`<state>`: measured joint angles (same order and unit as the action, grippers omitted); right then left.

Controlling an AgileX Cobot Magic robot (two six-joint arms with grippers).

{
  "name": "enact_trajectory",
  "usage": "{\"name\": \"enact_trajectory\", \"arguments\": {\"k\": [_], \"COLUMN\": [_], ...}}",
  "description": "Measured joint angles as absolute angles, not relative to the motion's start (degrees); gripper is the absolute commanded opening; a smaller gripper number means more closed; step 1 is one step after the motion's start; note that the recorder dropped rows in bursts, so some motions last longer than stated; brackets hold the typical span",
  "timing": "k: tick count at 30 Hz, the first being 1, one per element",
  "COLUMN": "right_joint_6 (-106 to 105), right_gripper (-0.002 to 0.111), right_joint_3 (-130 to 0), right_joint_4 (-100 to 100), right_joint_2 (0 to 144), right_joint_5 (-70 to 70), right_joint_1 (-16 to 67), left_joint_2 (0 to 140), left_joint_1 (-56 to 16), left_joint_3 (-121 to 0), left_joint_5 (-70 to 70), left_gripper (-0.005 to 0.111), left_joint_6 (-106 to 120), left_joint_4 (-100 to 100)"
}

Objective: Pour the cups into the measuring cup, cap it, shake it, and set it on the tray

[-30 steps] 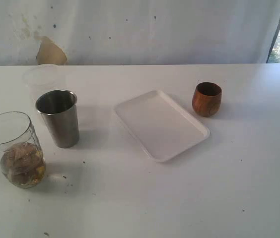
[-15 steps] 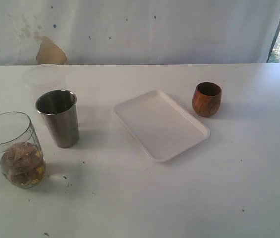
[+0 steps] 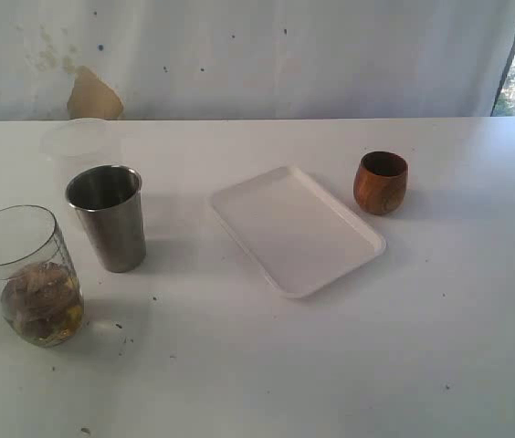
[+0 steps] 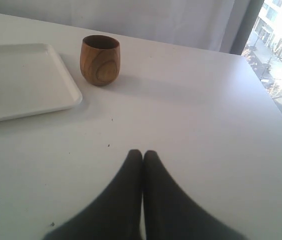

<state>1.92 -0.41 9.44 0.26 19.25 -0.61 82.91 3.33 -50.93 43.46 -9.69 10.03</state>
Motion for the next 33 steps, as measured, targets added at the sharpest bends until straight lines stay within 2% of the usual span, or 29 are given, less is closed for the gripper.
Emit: {"name": "enact_trajectory", "arguments": {"k": [4, 6, 8, 9, 10, 12, 15, 16, 21, 29, 31, 33], "right_joint_6": [2.4, 2.5, 2.5, 2.5, 2.5, 2.5, 2.5, 2.5, 2.5, 2.5, 2.5, 2.5], "right_gripper": [0.000, 0.000, 0.000, 0.000, 0.000, 0.000, 0.000, 0.000, 0.000, 0.000, 0.000, 0.000], "right_joint_3": [-0.4, -0.4, -0.4, -0.4, -0.4, -0.4, -0.4, -0.4, -0.4, -0.4, -0.4, -0.4], "right_joint_4": [9.4, 9.4, 9.4, 9.4, 9.4, 9.4, 9.4, 9.4, 9.4, 9.4, 9.4, 9.4], "right_joint_2": [0.3, 0.3, 0.3, 0.3, 0.3, 0.3, 0.3, 0.3, 0.3, 0.3, 0.3, 0.3], "right_joint_5": [19.2, 19.2, 19.2, 19.2, 19.2, 19.2, 19.2, 19.2, 19.2, 19.2, 19.2, 19.2], "right_joint_1": [-0.6, -0.6, -0.6, -0.6, -0.6, -0.6, -0.6, -0.6, -0.6, -0.6, -0.6, -0.6], "left_joint_2": [83.0, 83.0, 83.7, 84.0, 84.3, 84.9, 86.4, 87.4, 90.4, 92.3, 93.3, 93.8], "left_joint_1": [3.3, 3.3, 3.8, 4.5, 5.7, 8.1, 9.7, 9.8, 9.8, 9.8, 9.8, 9.8], "left_joint_3": [-50.9, -51.0, -51.0, -51.0, -51.0, -51.0, -51.0, -51.0, -51.0, -51.1, -51.1, -51.2], "left_joint_5": [42.5, 42.3, 42.6, 43.0, 43.4, 43.9, 44.0, 44.1, 40.4, 37.9, 38.1, 38.0], "left_gripper": [0.101, 0.082, 0.054, 0.045, 0.043, 0.049, 0.069, 0.070, 0.064, 0.062, 0.056, 0.042], "left_joint_6": [-15.5, -16.3, -16.7, -17.3, -17.5, -17.6, -13.1, -10.4, -4.7, -2.7, -2.7, -2.6], "left_joint_4": [9.9, 9.9, 9.9, 9.7, 9.7, 9.7, 8.3, 6.8, 1.5, -2.0, -2.2, -2.2]}}
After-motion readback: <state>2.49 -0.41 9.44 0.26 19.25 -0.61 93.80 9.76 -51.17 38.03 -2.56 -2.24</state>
